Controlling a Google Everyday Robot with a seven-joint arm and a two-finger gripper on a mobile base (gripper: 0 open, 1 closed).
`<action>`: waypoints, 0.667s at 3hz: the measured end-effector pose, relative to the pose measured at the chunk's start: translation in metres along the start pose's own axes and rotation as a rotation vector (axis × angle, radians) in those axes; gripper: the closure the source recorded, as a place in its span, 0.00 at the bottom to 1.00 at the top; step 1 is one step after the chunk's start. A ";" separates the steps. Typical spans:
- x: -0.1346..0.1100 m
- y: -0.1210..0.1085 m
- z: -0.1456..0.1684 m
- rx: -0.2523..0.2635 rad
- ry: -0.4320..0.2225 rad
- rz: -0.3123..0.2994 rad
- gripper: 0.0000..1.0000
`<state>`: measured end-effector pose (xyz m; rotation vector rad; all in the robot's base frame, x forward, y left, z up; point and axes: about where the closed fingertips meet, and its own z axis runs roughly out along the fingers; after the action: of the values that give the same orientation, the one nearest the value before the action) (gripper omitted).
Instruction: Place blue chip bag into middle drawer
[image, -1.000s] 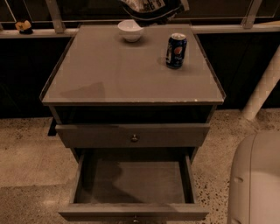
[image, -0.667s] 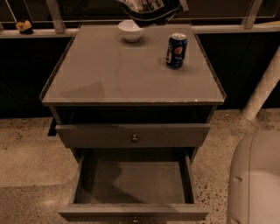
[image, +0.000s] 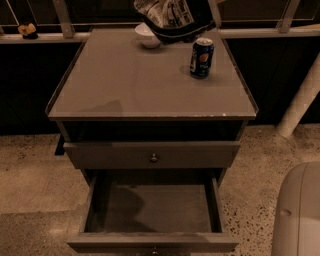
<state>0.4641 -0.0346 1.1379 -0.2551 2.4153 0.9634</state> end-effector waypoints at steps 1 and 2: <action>0.020 0.013 0.008 -0.008 0.057 0.025 1.00; 0.070 0.061 -0.013 -0.022 0.067 0.036 1.00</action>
Offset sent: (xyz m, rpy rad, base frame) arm -0.1465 0.0361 -0.0068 0.0160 0.1833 0.0091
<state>0.3780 0.0020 1.1436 -0.2568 2.4788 1.0127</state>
